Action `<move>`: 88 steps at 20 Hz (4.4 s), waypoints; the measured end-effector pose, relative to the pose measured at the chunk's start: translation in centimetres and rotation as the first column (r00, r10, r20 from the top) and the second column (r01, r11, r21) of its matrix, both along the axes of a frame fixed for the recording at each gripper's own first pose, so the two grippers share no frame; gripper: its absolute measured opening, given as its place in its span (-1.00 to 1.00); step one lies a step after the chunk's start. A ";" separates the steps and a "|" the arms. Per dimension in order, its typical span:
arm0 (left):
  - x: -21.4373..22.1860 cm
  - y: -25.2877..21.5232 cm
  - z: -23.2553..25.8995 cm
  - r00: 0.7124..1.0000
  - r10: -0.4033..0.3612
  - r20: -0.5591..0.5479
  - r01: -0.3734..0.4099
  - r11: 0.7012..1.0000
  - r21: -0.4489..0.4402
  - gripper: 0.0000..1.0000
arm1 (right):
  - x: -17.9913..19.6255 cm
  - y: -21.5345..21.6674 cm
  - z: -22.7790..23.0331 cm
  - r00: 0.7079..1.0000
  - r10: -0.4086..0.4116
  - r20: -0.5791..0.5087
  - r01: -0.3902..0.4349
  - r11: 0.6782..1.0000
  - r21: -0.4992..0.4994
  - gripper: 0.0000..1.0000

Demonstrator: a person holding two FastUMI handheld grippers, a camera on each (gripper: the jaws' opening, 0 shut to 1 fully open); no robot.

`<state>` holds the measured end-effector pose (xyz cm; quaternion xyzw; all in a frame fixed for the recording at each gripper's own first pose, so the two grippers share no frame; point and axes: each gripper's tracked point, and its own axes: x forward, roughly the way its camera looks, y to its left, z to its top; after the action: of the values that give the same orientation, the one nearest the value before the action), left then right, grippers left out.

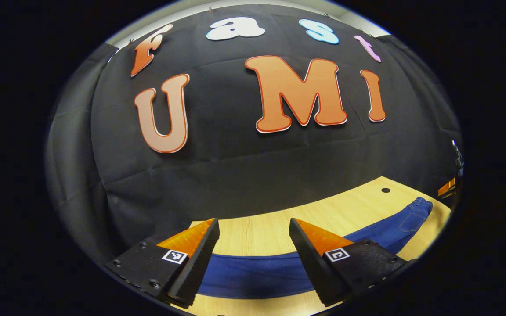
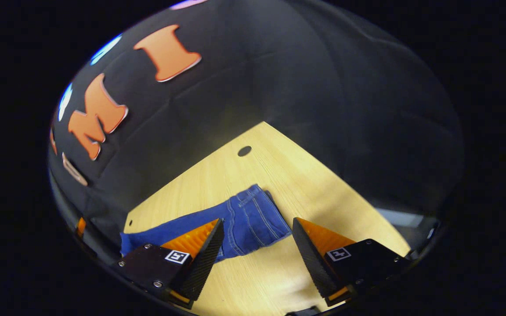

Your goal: Grasp the waist and the cuffs of the jeans and fold them to make the two legs overlap; first hold the waist and fold one-third of the jeans toward the cuffs, then hold the cuffs and fold the remaining one-third in the same direction to finish folding.

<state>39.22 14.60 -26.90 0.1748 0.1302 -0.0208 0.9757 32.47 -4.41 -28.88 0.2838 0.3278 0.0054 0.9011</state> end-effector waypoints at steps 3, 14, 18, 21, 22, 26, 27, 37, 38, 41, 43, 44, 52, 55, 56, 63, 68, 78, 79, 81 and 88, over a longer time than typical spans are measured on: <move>-1.2 0.0 -0.7 0.999 0.031 -0.017 -0.031 1.000 -0.002 0.96 | 0.7 -0.1 -2.4 0.995 -0.079 -0.068 0.088 0.987 0.133 0.94; -3.0 1.6 -1.0 0.994 0.108 -0.030 -0.107 0.994 0.019 1.00 | 4.4 3.7 -5.8 0.969 -0.173 -0.177 0.226 0.910 0.348 0.94; -3.1 2.1 -1.2 0.992 0.124 -0.035 -0.124 0.992 0.016 0.95 | 5.3 3.7 -7.0 0.960 -0.173 -0.219 0.230 0.935 0.271 0.73; -3.3 2.5 -1.4 0.989 0.140 -0.045 -0.140 0.990 -0.001 0.95 | 5.6 3.7 -7.9 0.956 -0.188 -0.224 0.227 0.960 0.166 -0.11; -3.3 2.6 -1.6 0.989 0.143 -0.048 -0.143 0.990 -0.005 1.00 | 5.9 3.9 -7.4 0.963 -0.185 -0.195 0.216 0.965 0.151 -0.35; -3.0 3.0 -1.8 0.989 0.136 -0.063 -0.136 0.991 -0.007 1.00 | 6.1 4.3 -5.7 0.948 -0.263 -0.181 0.304 0.916 0.262 -0.92; -2.8 3.1 -1.8 0.990 0.127 -0.062 -0.128 0.992 -0.004 0.95 | 6.1 4.2 -5.1 0.949 -0.273 -0.159 0.307 0.916 0.259 -1.00; -1.7 5.3 -0.3 0.997 0.043 -0.058 -0.045 0.999 -0.025 0.95 | 6.8 14.0 12.7 0.973 -0.091 0.212 0.100 0.994 -0.033 -1.00; -1.5 5.7 -0.3 0.998 0.042 -0.056 -0.044 0.998 -0.036 0.95 | 6.6 16.1 14.3 0.971 -0.056 0.233 0.072 0.995 -0.062 -1.00; -1.1 6.6 0.1 0.998 0.028 -0.050 -0.030 0.999 -0.045 0.95 | 7.0 23.5 17.7 0.960 0.064 0.274 -0.023 0.988 -0.152 -1.00; -0.9 7.7 0.3 0.999 0.023 -0.046 -0.025 0.999 -0.035 0.95 | 7.2 28.9 19.2 0.946 0.149 0.288 -0.093 0.976 -0.199 -1.00; -0.9 8.0 0.3 0.999 0.018 -0.047 -0.020 0.999 -0.037 1.00 | 6.7 31.4 19.8 0.938 0.184 0.294 -0.121 0.968 -0.218 -1.00; -1.3 10.6 0.1 0.998 0.029 -0.061 -0.035 0.995 -0.090 0.96 | 2.6 49.8 17.8 0.852 0.458 0.254 -0.368 0.868 -0.333 -1.00; -1.7 11.7 0.0 0.997 0.044 -0.070 -0.050 0.995 -0.089 0.97 | 0.9 54.2 13.5 0.823 0.539 0.180 -0.457 0.815 -0.356 -1.00; -1.8 12.0 0.0 0.996 0.048 -0.072 -0.054 0.995 -0.088 0.96 | 0.8 55.4 12.0 0.813 0.560 0.158 -0.478 0.798 -0.368 -1.00; -2.1 13.0 -0.8 0.993 0.066 -0.099 -0.075 0.992 -0.098 0.96 | -2.1 59.1 3.9 0.755 0.656 -0.015 -0.595 0.674 -0.438 -1.00; -2.4 13.2 -1.7 0.988 0.085 -0.130 -0.103 0.986 -0.134 0.96 | -3.0 59.3 2.6 0.740 0.672 -0.030 -0.608 0.649 -0.457 -0.92; -4.2 12.7 -2.9 0.965 0.142 -0.222 -0.209 0.925 -0.317 0.97 | -4.3 60.1 7.7 0.705 0.706 0.072 -0.641 0.677 -0.360 0.94; -4.5 12.2 -3.2 0.957 0.153 -0.248 -0.241 0.894 -0.378 0.97 | -4.2 59.6 8.6 0.703 0.706 0.084 -0.641 0.680 -0.357 0.94; -5.4 10.7 -4.0 0.940 0.151 -0.305 -0.295 0.808 -0.510 0.94 | -3.9 58.9 10.1 0.696 0.710 0.107 -0.642 0.682 -0.349 0.94; -6.9 8.1 -6.4 0.830 0.221 -0.512 -0.556 0.382 -0.738 0.95 | -4.0 56.3 12.3 0.671 0.731 0.124 -0.676 0.671 -0.304 0.95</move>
<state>32.33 22.73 -33.26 -0.3823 0.3003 0.1213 0.8654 28.45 51.93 -16.59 0.0241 0.3013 0.3501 0.8866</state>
